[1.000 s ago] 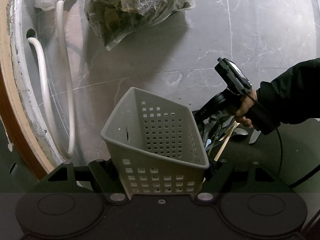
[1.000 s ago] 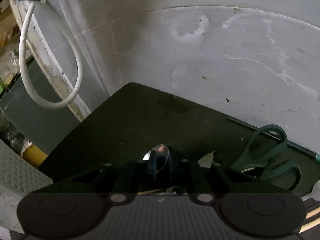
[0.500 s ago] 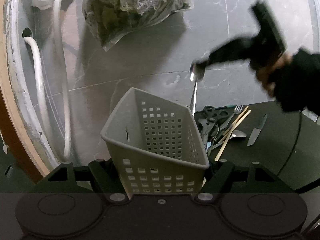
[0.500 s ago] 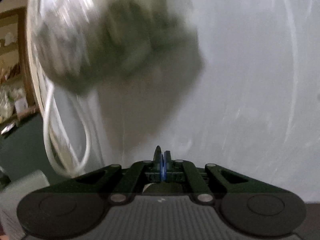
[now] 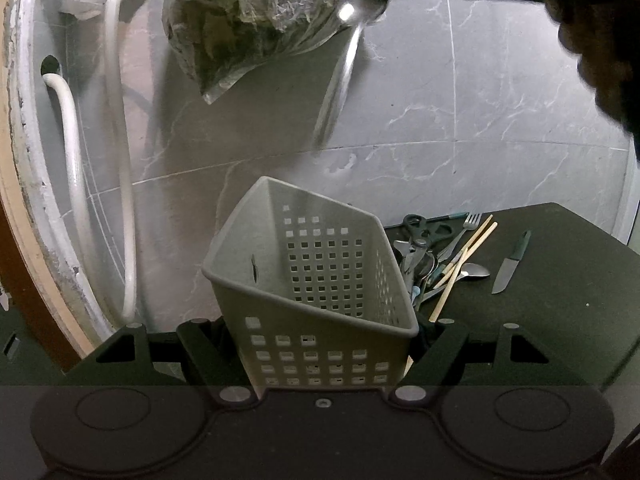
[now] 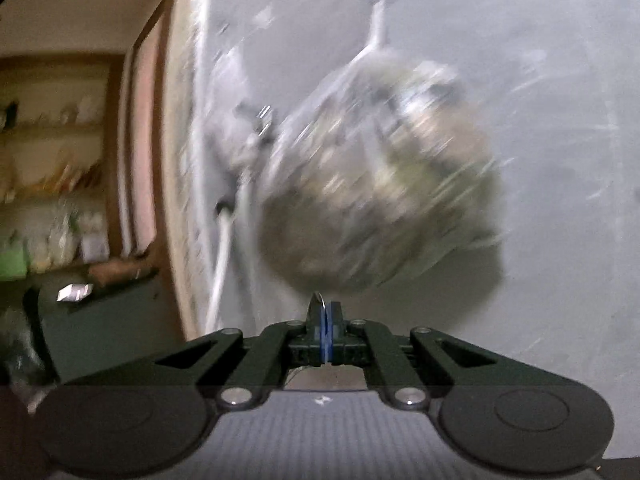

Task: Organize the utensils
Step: 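Hold the caddy with the left gripper while the right gripper moves over the utensils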

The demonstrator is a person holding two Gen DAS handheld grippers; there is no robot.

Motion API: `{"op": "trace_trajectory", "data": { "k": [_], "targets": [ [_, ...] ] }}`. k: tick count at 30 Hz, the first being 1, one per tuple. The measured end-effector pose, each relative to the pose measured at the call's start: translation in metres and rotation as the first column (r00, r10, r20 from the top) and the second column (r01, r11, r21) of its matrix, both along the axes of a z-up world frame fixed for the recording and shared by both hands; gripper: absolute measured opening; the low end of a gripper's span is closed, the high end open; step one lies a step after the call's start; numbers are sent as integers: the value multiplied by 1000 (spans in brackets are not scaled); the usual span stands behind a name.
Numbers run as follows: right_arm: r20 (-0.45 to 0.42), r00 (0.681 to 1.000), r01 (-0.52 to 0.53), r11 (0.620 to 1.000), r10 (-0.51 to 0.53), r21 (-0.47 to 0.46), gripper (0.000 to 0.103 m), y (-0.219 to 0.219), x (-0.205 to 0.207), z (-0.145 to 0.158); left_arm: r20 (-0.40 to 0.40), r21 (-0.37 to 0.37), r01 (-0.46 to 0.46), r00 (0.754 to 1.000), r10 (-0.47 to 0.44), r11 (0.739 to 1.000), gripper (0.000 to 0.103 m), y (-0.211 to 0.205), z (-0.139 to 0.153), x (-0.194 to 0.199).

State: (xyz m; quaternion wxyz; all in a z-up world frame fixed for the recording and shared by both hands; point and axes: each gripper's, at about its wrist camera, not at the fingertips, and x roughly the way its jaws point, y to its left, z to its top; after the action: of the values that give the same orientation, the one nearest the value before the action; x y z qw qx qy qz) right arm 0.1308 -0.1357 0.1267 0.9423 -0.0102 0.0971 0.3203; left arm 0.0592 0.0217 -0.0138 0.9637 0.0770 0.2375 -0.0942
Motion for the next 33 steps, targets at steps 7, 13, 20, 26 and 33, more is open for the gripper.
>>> {"op": "trace_trajectory", "data": {
  "k": [7, 13, 20, 26, 33],
  "targets": [
    [-75, 997, -46, 990, 36, -135, 1, 34, -19, -42, 0, 0, 3, 1000, -3, 1000, 78, 0, 0, -1],
    [-97, 994, -74, 981, 57, -178, 1, 28, -42, -53, -1, 0, 1, 1000, -1, 1000, 78, 0, 0, -1],
    [-133, 990, -79, 977, 53, -198, 3, 30, -42, -64, -3, 0, -2, 1000, 2, 1000, 78, -1, 0, -3],
    [-170, 984, -94, 977, 61, -193, 34, 23, -43, -69, -4, 2, -4, 1000, 4, 1000, 78, -2, 1, -3],
    [-206, 977, 37, 998, -47, -54, 103, -32, -38, -65, -6, 3, -6, 1000, 6, 1000, 78, -2, 1, -3]
  ]
}}
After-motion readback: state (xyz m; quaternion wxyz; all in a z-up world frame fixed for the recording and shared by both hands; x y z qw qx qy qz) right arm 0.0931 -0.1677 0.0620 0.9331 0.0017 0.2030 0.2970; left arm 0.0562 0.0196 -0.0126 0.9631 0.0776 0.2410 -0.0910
